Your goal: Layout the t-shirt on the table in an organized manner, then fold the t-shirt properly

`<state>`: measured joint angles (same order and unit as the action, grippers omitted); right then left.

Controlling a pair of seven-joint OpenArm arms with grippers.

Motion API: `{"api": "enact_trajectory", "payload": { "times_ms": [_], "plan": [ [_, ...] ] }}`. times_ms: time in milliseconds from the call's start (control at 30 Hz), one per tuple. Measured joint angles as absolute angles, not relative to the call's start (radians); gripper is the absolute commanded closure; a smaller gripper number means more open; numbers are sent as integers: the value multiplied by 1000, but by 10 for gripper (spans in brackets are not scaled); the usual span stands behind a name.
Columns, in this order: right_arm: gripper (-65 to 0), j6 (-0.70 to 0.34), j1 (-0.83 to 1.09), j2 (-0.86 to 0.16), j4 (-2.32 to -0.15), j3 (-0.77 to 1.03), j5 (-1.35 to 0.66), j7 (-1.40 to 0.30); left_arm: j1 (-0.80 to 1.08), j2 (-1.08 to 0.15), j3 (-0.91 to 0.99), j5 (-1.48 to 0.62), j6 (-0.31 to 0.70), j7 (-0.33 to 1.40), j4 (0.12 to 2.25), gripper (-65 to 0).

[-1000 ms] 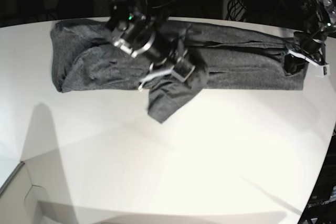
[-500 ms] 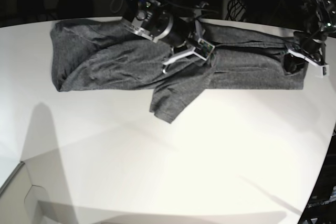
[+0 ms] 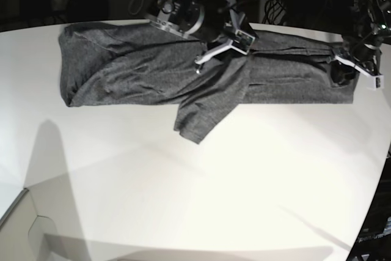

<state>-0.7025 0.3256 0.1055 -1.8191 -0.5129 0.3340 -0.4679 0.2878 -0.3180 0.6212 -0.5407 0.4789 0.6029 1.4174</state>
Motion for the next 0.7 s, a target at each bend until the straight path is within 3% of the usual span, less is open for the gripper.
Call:
{"api": "enact_trajectory", "payload": {
  "times_ms": [433, 567, 700],
  "plan": [
    [-268, -702, 364, 80, -1971, -232, 328, -463, 282, -254, 806, -545, 471, 603, 1615, -268],
    [-268, -702, 361, 83, -1971, -86, 324, -457, 268, -196, 714, -580, 469, 611, 1750, -342],
    [-268, -702, 350, 83, -1970, 41, 328, -456, 215, -169, 492, -538, 474, 602, 1821, -355]
  ]
}}
